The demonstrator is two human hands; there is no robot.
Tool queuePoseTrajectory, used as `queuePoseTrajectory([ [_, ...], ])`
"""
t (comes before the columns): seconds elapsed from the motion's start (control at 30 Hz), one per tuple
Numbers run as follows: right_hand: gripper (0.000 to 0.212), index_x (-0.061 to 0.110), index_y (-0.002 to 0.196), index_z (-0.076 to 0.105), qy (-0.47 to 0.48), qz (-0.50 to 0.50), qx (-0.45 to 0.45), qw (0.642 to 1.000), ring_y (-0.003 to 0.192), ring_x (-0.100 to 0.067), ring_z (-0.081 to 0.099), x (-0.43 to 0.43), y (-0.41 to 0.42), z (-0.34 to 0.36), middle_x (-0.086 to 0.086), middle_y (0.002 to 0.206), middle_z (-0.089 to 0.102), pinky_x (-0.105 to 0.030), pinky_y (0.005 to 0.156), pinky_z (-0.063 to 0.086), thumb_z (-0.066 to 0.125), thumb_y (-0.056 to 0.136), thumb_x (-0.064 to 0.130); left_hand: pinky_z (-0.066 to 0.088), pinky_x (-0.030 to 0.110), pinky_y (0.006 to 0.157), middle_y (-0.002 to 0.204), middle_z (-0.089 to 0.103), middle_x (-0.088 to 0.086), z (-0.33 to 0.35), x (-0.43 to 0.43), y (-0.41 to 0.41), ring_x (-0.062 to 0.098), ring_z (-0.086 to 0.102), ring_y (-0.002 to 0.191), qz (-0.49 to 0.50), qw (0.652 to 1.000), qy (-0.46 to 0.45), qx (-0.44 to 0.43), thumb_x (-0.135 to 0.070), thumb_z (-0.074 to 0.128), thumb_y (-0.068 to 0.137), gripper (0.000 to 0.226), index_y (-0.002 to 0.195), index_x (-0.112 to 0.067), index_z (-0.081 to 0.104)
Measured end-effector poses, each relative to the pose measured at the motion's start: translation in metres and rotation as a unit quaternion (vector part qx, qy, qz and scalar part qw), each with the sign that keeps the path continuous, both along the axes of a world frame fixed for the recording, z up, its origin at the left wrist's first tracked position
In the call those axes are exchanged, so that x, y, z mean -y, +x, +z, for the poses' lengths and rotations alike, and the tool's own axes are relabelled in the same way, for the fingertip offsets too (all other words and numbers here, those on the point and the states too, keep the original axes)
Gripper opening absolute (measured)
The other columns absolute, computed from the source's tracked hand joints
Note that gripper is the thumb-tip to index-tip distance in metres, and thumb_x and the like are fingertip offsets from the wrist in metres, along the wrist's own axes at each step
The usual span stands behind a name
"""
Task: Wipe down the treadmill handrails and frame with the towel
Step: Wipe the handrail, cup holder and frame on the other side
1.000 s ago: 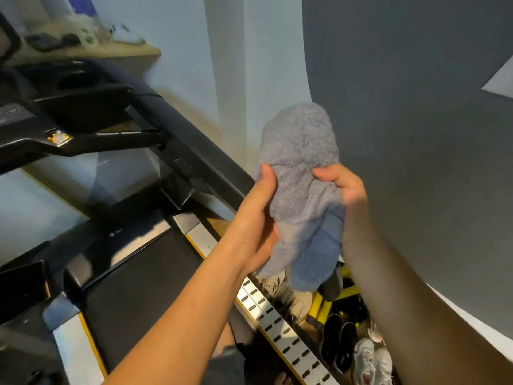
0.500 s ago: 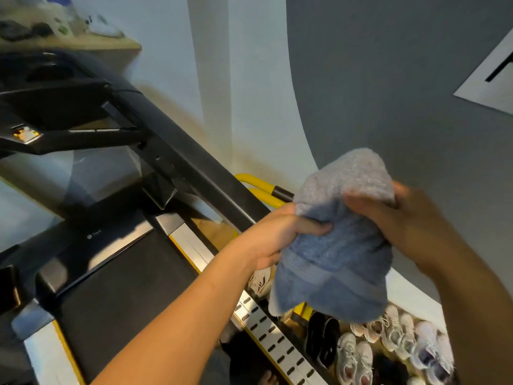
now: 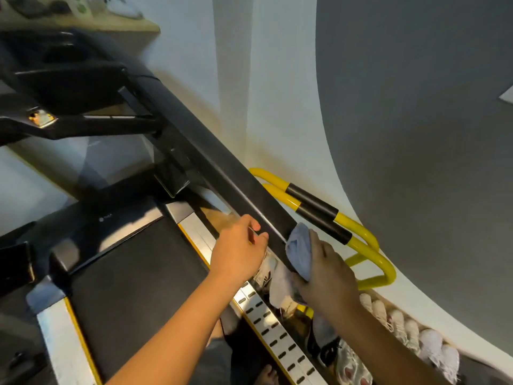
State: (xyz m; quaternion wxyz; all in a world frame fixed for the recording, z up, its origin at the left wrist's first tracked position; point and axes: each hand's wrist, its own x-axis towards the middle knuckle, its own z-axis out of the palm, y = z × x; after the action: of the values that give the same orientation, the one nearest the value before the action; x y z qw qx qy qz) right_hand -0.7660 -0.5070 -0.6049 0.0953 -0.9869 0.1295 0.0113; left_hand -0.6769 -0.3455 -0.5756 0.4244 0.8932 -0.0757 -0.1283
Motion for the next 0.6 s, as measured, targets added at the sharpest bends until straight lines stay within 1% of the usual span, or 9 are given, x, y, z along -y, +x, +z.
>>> queuePoseTrajectory([
  [0.07,0.097,0.013,0.149,0.024,-0.003,0.018,0.022,1.0,0.106,-0.022,0.061,0.004,-0.002,-0.004,-0.008,0.126,0.058,-0.03,0.077,0.052,0.068,0.077,0.061,0.048,0.029,0.062,0.07,0.061,-0.001,-0.012,0.001,-0.008,0.012,0.058,0.065,0.021,0.998,-0.041,-0.033,-0.031,0.06,0.094,0.009,0.09,-0.022,0.059],
  [0.13,0.096,0.013,0.147,0.026,0.0,0.027,0.042,0.999,0.105,-0.023,0.062,0.006,-0.003,-0.006,-0.009,0.125,0.059,-0.03,0.076,0.054,0.072,0.075,0.057,0.049,0.028,0.064,0.076,0.064,0.007,-0.023,0.005,-0.01,0.013,0.059,0.066,0.07,0.984,-0.107,-0.123,-0.031,0.059,0.095,0.015,0.088,-0.018,0.062],
  [0.23,0.101,0.013,0.143,0.028,-0.018,0.026,0.061,0.998,0.11,-0.028,0.062,0.005,-0.008,-0.012,-0.013,0.129,0.058,-0.035,0.078,0.058,0.084,0.065,0.043,0.056,0.04,0.074,0.077,0.065,0.009,-0.037,0.008,-0.011,0.021,0.063,0.069,0.132,0.932,-0.19,-0.278,-0.026,0.052,0.098,0.018,0.089,-0.015,0.063],
  [0.27,0.104,0.012,0.142,0.03,-0.022,0.025,0.073,0.997,0.112,-0.031,0.062,0.004,-0.011,-0.012,-0.015,0.131,0.058,-0.038,0.079,0.059,0.088,0.06,0.038,0.056,0.043,0.075,0.079,0.065,0.008,-0.039,0.009,-0.014,0.023,0.064,0.071,0.149,0.931,-0.19,-0.273,-0.023,0.051,0.099,0.017,0.089,-0.015,0.063],
  [0.33,0.106,0.012,0.14,0.036,-0.013,0.033,0.113,0.993,0.118,-0.034,0.059,-0.001,-0.015,-0.007,-0.016,0.135,0.056,-0.043,0.084,0.057,0.093,0.052,0.027,0.055,0.04,0.073,0.081,0.064,0.006,-0.036,0.013,-0.018,0.02,0.063,0.075,0.192,0.947,-0.189,-0.175,-0.017,0.049,0.097,0.016,0.088,-0.017,0.062],
  [0.4,0.083,0.012,0.131,0.044,-0.009,0.059,0.197,0.979,0.119,-0.034,0.059,-0.017,-0.016,-0.003,-0.014,0.13,0.061,-0.047,0.088,0.055,0.086,0.06,0.019,0.049,0.023,0.065,0.078,0.06,0.003,-0.018,0.017,-0.02,0.012,0.057,0.071,0.215,0.946,-0.227,-0.089,-0.015,0.049,0.098,0.018,0.084,-0.017,0.06],
  [0.47,0.055,0.008,0.122,0.051,0.005,0.105,0.247,0.963,0.115,-0.031,0.062,-0.047,-0.012,0.005,-0.014,0.119,0.068,-0.045,0.095,0.052,0.073,0.073,0.015,0.043,0.014,0.062,0.076,0.056,-0.003,0.001,0.017,-0.011,0.006,0.051,0.068,0.167,0.944,-0.259,-0.116,-0.023,0.048,0.101,0.023,0.079,-0.023,0.056],
  [0.5,0.052,0.005,0.118,0.057,0.029,0.127,0.242,0.962,0.113,-0.03,0.064,-0.062,-0.009,0.006,-0.015,0.115,0.07,-0.043,0.098,0.05,0.076,0.069,0.013,0.044,0.014,0.067,0.078,0.057,-0.006,0.008,0.013,-0.004,0.004,0.052,0.071,0.113,0.946,-0.257,-0.164,-0.03,0.047,0.101,0.023,0.08,-0.026,0.055],
  [0.6,0.062,0.01,0.113,0.069,0.018,0.191,0.075,0.979,0.13,-0.029,0.05,-0.089,0.002,0.015,-0.011,0.125,0.065,-0.043,0.108,0.042,0.084,0.059,0.035,0.053,0.04,0.086,0.089,0.07,0.011,0.013,-0.016,0.012,0.02,0.065,0.085,-0.019,0.935,-0.228,-0.271,-0.039,0.064,0.091,0.025,0.089,-0.014,0.066],
])
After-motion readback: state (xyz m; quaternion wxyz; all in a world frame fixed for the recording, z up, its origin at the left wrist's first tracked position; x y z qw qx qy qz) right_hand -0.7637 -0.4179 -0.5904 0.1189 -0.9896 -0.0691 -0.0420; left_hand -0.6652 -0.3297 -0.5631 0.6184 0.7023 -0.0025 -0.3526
